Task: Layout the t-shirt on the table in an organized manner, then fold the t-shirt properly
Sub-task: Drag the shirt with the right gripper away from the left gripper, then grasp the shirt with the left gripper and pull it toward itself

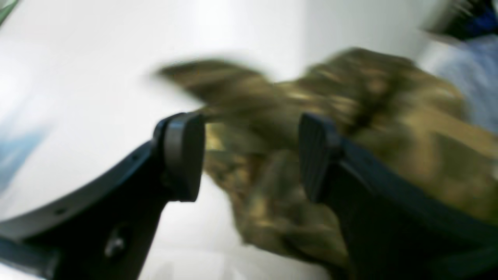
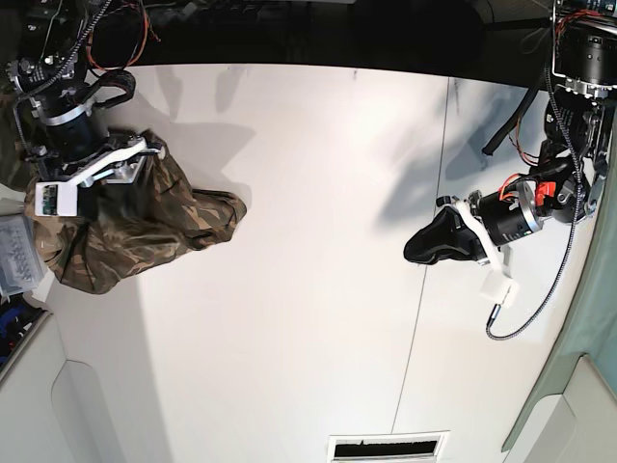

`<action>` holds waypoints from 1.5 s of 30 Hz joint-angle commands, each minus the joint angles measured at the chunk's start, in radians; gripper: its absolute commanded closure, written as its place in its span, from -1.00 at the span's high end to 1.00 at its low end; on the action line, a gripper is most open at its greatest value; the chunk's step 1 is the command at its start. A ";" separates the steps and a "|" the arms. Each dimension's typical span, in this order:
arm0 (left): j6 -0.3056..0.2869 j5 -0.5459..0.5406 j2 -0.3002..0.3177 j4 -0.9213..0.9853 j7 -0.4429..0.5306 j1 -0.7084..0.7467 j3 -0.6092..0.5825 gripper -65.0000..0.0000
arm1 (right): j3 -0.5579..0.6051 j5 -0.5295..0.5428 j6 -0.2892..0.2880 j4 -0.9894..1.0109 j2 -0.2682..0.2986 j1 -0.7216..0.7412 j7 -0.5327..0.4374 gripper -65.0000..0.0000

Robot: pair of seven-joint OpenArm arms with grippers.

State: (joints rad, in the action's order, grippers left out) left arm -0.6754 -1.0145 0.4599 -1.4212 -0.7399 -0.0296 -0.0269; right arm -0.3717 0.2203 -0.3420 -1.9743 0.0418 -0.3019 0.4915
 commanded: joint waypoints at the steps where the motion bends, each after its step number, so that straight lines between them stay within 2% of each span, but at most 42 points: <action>1: -0.023 -0.028 0.011 -0.018 0.016 -0.006 0.006 -0.68 | -0.031 0.008 0.013 -0.018 0.008 0.005 -0.014 0.14; 3: -0.023 -0.052 0.010 -0.018 0.016 0.003 0.006 -0.55 | -0.095 0.008 0.033 -0.018 0.008 0.005 -0.003 0.14; 7: -0.023 -0.142 0.001 -0.022 -0.006 0.001 0.006 -0.12 | -0.242 0.010 0.060 -0.018 0.008 0.005 0.004 0.14; 11: -0.023 -0.174 -0.024 -0.084 -0.040 0.002 0.003 -0.07 | -0.373 0.132 0.084 -0.011 0.008 0.005 0.059 0.14; 14: -0.023 -0.164 -0.061 -0.126 -0.042 -0.005 -0.043 -0.07 | -0.401 0.185 0.084 0.034 0.012 0.008 0.050 0.14; 16: -0.023 -0.098 -0.101 -0.127 -0.019 -0.019 -0.095 -0.07 | -0.391 0.196 0.074 0.092 0.014 0.016 0.027 0.14; 19: -0.021 0.069 -0.156 -0.125 0.067 -0.038 -0.193 -0.07 | -0.364 0.200 0.037 0.202 0.014 0.047 -0.019 0.14; 23: 0.025 0.235 -0.212 -0.124 0.124 -0.054 -0.291 -0.07 | -0.346 0.238 -0.003 0.296 0.013 0.117 -0.021 0.14; 28: 0.036 0.302 -0.227 -0.124 0.123 -0.050 -0.354 -0.07 | -0.346 0.259 -0.008 0.286 0.014 0.146 -0.013 0.14; 32: 0.036 0.304 -0.227 -0.124 0.125 -0.050 -0.361 -0.07 | -0.346 0.259 -0.008 0.286 0.013 0.146 -0.017 0.14; 34: 0.036 0.304 -0.227 -0.124 0.137 -0.050 -0.361 -0.07 | -0.346 0.258 -0.006 0.286 0.013 0.146 -0.017 -0.02; 38: 0.036 0.301 -0.228 -0.124 0.138 -0.050 -0.361 -0.07 | -0.346 0.258 -0.008 0.286 0.013 0.147 -0.018 -0.68; 40: 0.036 0.302 -0.227 -0.124 0.138 -0.050 -0.361 -0.07 | -0.346 0.246 -0.045 0.287 0.013 0.155 -0.020 -0.95; 42: 0.036 0.307 -0.227 -0.124 0.137 -0.050 -0.361 -0.07 | -0.346 0.241 -0.096 0.288 0.013 0.169 -0.020 -1.00; 45: 0.036 0.354 -0.226 -0.124 0.137 -0.050 -0.360 -0.07 | -0.342 0.330 -0.172 0.288 0.013 0.199 0.000 -1.00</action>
State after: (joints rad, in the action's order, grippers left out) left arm -0.6357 -0.6384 0.2329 -1.5295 -0.6277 -0.0635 -0.3916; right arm -0.7132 0.5323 -0.5011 -1.6688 0.0441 -0.1131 0.5198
